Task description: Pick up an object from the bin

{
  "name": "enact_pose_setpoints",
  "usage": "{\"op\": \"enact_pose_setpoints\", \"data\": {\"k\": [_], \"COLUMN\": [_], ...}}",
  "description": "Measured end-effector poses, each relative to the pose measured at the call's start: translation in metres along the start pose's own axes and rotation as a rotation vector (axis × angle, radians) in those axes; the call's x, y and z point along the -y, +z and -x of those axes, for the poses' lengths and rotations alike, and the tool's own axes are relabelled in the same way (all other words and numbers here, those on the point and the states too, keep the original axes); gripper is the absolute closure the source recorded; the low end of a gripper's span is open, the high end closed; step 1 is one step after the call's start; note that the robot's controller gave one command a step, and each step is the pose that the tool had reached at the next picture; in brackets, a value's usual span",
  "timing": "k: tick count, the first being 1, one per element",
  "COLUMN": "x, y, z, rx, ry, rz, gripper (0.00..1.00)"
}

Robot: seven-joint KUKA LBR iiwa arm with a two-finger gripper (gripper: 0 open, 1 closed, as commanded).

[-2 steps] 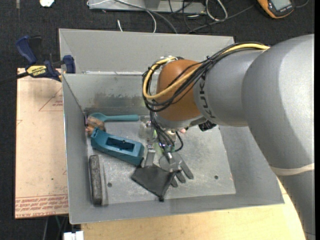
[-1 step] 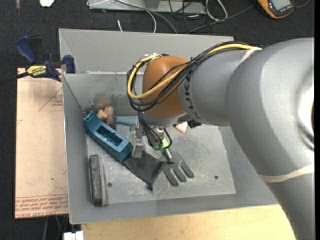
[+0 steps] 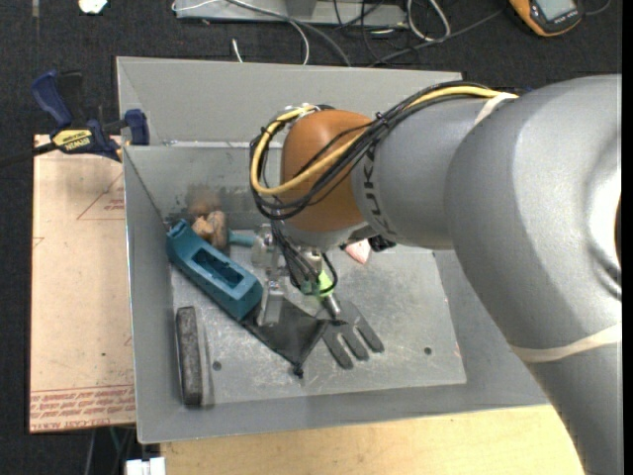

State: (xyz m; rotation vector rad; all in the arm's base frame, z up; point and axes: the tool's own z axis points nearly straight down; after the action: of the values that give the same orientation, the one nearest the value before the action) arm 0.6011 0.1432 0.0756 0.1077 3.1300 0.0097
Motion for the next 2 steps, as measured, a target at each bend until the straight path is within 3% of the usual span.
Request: {"op": "enact_pose_setpoints", "data": {"k": [1, 2], "x": [0.000, 0.017], "y": [0.000, -0.016], "z": [0.000, -0.008], "rx": [0.000, -0.002], "ry": [-0.001, -0.169], "rz": [0.000, 0.001], "gripper": [0.00, 0.00]}}
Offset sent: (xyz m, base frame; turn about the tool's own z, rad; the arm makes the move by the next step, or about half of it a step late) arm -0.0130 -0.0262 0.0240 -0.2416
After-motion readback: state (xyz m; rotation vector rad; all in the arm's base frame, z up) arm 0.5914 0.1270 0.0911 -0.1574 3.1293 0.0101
